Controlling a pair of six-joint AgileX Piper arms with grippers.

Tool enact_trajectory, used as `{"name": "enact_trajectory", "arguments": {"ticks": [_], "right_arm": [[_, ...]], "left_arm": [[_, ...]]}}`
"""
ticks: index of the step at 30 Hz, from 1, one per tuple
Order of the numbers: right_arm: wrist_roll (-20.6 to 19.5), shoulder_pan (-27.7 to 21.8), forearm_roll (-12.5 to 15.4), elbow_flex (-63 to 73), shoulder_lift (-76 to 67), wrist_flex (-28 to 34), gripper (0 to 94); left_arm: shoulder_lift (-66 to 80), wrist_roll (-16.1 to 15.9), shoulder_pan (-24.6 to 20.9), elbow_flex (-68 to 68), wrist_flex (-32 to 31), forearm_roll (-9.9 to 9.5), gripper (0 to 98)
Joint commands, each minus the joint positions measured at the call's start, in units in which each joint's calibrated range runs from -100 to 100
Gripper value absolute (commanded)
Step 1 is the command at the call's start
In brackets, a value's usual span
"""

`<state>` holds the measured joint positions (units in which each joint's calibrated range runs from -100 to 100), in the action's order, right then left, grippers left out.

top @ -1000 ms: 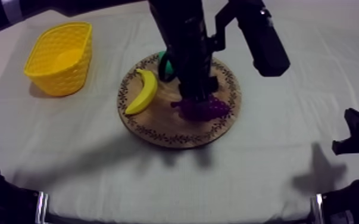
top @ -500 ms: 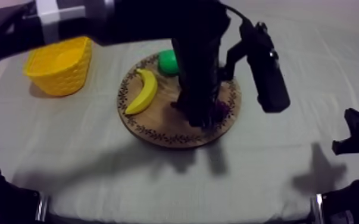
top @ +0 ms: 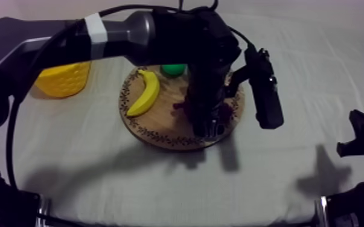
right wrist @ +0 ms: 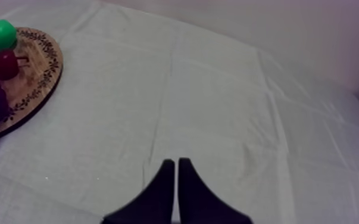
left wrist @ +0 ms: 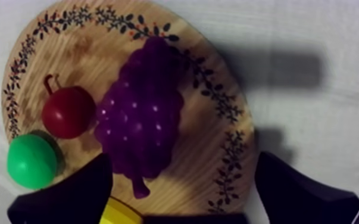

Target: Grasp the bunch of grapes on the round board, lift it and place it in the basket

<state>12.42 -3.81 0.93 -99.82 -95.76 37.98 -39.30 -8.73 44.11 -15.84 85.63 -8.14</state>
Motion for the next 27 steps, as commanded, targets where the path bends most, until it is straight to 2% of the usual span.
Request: {"name": "enact_trajectory", "arguments": {"ticks": [1, 27], "right_arm": [[0.01, -0.01, 0.02, 0.04, 0.0, 0.0, 0.3], [0.01, -0.01, 0.02, 0.04, 0.0, 0.0, 0.3]], "left_arm": [[-0.69, -0.16, -0.13, -0.9, 0.07, 0.03, 90.5], [-14.03, -2.03, -3.9, -14.65, 2.67, 0.7, 87.1]]}}
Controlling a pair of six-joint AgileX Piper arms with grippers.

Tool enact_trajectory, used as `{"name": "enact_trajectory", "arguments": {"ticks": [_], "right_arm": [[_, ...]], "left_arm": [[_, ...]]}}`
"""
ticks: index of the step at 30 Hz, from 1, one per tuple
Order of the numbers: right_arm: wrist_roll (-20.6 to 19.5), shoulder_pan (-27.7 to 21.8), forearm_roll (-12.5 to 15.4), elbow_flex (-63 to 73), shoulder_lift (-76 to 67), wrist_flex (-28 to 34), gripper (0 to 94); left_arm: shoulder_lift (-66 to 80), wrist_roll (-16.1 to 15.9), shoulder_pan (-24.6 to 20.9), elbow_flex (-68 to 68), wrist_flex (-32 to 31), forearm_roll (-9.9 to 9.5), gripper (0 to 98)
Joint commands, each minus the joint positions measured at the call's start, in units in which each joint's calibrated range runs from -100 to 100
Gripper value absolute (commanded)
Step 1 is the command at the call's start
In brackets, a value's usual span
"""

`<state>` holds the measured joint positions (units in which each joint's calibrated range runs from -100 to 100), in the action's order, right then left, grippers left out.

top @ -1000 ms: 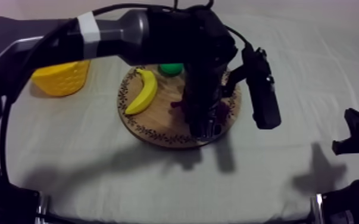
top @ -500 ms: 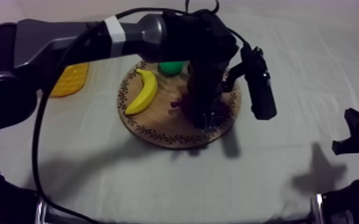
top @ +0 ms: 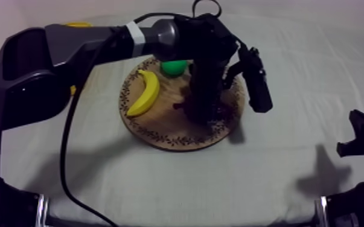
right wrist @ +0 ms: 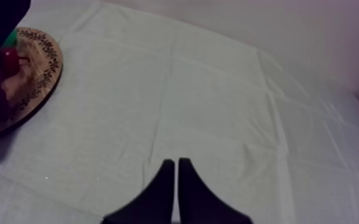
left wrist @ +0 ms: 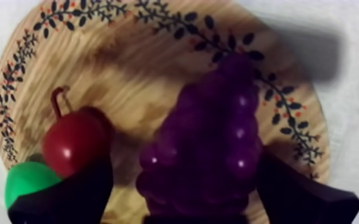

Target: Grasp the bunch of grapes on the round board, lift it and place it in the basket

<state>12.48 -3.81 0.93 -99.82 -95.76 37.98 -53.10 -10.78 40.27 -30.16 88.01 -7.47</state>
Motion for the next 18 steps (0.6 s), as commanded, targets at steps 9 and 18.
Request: {"name": "enact_trajectory", "arguments": {"ticks": [9, 18], "right_arm": [[-0.05, -0.01, 0.02, 0.04, 0.0, 0.0, 0.3], [-0.05, -0.01, 0.02, 0.04, 0.0, 0.0, 0.3]], "left_arm": [[-2.47, 0.94, -0.33, -2.44, 2.02, -0.07, 74.1], [-2.43, 1.83, -0.52, -2.46, 2.2, 0.04, 63.5]]}}
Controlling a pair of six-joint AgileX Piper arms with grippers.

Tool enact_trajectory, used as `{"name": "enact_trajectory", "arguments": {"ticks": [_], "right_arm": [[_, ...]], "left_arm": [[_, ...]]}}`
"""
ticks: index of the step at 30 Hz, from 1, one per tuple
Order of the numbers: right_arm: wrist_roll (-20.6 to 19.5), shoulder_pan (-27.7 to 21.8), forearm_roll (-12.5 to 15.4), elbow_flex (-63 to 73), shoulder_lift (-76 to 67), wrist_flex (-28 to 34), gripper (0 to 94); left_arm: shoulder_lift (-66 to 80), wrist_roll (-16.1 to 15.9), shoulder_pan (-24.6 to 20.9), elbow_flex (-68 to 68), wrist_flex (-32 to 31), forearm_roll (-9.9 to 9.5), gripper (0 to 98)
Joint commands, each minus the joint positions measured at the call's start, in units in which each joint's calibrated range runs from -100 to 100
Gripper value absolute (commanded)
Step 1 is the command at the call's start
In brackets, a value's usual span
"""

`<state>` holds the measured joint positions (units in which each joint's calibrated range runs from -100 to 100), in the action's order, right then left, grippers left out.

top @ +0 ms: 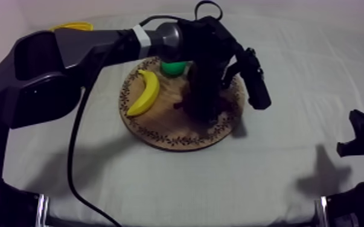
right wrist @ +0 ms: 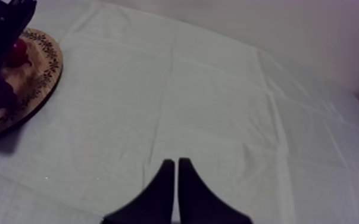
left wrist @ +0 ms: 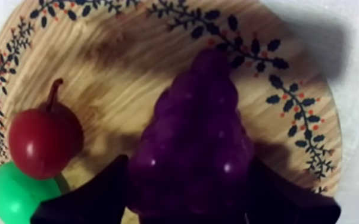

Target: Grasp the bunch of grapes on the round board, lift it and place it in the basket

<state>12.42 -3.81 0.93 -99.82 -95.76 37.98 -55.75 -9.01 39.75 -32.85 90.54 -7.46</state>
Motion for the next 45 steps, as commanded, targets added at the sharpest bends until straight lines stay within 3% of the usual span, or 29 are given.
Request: {"name": "enact_trajectory", "arguments": {"ticks": [1, 24, 33, 45], "right_arm": [[0.01, -0.01, 0.02, 0.04, 0.0, 0.0, 0.3], [0.01, -0.01, 0.02, 0.04, 0.0, 0.0, 0.3], [0.01, -0.01, 0.02, 0.04, 0.0, 0.0, 0.3], [0.01, -0.01, 0.02, 0.04, 0.0, 0.0, 0.3]], "left_arm": [[0.48, 0.16, -0.02, 0.6, -0.62, 0.04, 62.8], [18.05, 3.39, 2.4, 11.85, -2.19, -0.02, 54.0], [22.93, 6.91, 3.24, 15.85, -2.19, -0.15, 52.7], [27.5, 10.17, -1.01, 15.7, -1.73, -0.08, 52.3]]}}
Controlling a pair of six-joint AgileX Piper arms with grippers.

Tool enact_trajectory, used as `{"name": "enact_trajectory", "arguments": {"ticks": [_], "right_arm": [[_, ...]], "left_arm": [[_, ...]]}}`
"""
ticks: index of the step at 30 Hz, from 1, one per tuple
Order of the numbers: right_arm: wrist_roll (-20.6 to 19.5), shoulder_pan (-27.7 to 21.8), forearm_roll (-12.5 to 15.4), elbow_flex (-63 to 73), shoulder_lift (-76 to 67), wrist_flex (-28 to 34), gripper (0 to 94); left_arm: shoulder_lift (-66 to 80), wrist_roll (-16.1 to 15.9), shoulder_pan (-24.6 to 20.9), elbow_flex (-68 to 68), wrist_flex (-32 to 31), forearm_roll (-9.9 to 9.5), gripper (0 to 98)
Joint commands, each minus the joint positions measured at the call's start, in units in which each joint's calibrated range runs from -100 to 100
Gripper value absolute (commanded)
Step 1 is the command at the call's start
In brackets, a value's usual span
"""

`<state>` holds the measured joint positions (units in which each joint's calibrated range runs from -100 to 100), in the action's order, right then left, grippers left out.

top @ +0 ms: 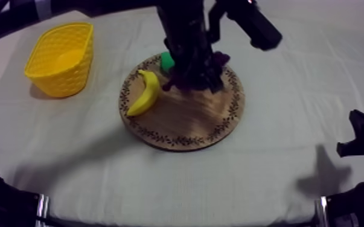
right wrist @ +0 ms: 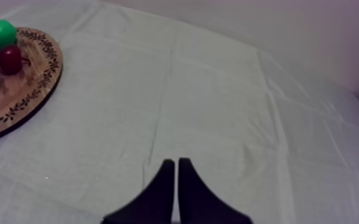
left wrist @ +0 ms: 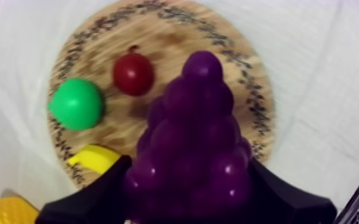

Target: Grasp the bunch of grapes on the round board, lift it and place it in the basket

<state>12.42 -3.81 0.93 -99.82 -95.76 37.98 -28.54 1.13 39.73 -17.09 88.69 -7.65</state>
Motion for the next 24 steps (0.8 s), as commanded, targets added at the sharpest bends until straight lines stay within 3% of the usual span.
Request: {"name": "enact_trajectory", "arguments": {"ticks": [1, 24], "right_arm": [[0.01, -0.01, 0.02, 0.04, 0.0, 0.0, 0.3], [0.01, -0.01, 0.02, 0.04, 0.0, 0.0, 0.3]], "left_arm": [[0.66, 0.07, -1.7, -0.03, 0.17, 0.16, 52.4], [3.92, -0.57, -18.66, -0.09, 3.33, -0.28, 52.4]]}}
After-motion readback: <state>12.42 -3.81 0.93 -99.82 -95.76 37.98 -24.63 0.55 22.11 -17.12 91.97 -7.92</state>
